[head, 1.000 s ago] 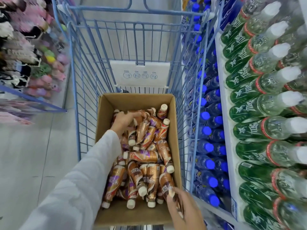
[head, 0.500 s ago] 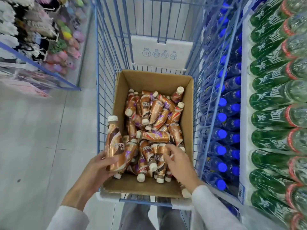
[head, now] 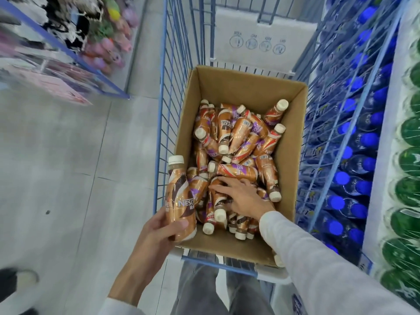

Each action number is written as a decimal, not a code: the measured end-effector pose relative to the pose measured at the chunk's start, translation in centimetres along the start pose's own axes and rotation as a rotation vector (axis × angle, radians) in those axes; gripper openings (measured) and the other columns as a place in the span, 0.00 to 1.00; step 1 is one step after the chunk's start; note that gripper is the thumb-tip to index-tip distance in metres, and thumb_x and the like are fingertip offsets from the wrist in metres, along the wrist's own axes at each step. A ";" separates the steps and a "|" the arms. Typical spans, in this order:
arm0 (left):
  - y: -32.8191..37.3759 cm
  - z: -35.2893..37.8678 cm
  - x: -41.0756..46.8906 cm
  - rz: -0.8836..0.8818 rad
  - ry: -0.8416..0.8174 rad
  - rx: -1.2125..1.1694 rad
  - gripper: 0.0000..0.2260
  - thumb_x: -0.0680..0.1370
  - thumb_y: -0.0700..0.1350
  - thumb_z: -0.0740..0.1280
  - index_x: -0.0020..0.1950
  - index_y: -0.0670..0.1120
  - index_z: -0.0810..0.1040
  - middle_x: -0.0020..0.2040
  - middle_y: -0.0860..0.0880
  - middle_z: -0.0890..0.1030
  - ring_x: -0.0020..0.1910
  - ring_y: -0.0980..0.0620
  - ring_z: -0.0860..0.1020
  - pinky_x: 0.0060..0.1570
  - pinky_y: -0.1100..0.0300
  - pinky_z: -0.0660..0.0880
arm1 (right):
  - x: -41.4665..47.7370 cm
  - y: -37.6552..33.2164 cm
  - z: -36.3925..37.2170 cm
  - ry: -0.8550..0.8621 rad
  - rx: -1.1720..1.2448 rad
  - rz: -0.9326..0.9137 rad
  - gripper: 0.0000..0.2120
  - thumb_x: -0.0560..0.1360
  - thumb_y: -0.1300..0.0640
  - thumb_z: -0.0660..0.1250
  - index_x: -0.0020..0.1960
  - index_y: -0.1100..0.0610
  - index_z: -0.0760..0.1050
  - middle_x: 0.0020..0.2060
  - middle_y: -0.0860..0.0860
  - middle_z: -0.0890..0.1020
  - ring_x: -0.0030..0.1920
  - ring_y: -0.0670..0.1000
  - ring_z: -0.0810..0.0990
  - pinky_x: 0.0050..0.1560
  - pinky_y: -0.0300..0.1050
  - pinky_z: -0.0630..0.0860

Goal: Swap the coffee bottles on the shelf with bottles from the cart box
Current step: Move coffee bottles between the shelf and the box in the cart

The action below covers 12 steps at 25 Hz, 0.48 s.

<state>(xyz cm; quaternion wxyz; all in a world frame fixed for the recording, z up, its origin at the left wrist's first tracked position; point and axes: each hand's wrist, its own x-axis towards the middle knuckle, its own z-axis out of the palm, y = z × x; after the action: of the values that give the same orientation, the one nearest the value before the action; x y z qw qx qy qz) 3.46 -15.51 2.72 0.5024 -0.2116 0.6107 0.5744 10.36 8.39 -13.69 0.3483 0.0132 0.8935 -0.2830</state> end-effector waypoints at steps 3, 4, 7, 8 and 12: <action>0.8 0.2 -0.6 0.009 0.014 0.020 0.34 0.59 0.47 0.79 0.65 0.43 0.78 0.58 0.41 0.84 0.57 0.40 0.83 0.54 0.49 0.78 | -0.8 -0.4 -0.7 0.061 0.254 0.028 0.34 0.77 0.49 0.70 0.78 0.40 0.59 0.79 0.44 0.59 0.78 0.50 0.58 0.77 0.59 0.57; 1.3 0.4 -0.9 0.018 0.011 0.030 0.34 0.59 0.47 0.79 0.64 0.45 0.78 0.58 0.42 0.84 0.57 0.41 0.83 0.55 0.47 0.78 | -1.8 -1.1 -1.6 0.080 0.432 0.065 0.34 0.76 0.46 0.71 0.78 0.40 0.60 0.78 0.43 0.62 0.77 0.48 0.60 0.77 0.57 0.59; 3.6 1.4 -2.2 0.051 -0.025 0.053 0.35 0.57 0.47 0.79 0.64 0.45 0.78 0.57 0.43 0.85 0.56 0.41 0.83 0.54 0.47 0.79 | -6.9 -4.7 -5.4 0.188 0.945 0.226 0.31 0.72 0.38 0.73 0.73 0.38 0.68 0.71 0.37 0.71 0.71 0.42 0.68 0.74 0.50 0.63; 4.5 1.9 -2.7 0.067 -0.051 0.060 0.36 0.57 0.46 0.79 0.65 0.44 0.78 0.57 0.42 0.84 0.57 0.40 0.83 0.55 0.46 0.78 | -9.0 -6.1 -6.7 0.264 1.046 0.250 0.28 0.71 0.35 0.72 0.69 0.38 0.72 0.67 0.36 0.75 0.69 0.42 0.71 0.73 0.51 0.65; 8.2 5.8 -4.7 0.148 -0.225 0.126 0.36 0.59 0.43 0.79 0.66 0.44 0.77 0.59 0.41 0.84 0.58 0.40 0.82 0.58 0.44 0.76 | -17.6 -11.1 -11.2 0.667 1.359 0.234 0.23 0.72 0.35 0.71 0.62 0.43 0.78 0.58 0.39 0.83 0.62 0.41 0.78 0.68 0.50 0.70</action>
<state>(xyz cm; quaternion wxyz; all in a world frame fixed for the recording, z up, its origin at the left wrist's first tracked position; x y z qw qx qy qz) 0.65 -9.63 11.68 0.5360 -0.0684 0.5994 0.5906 14.40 7.90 9.59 0.0032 0.4039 0.5738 -0.7125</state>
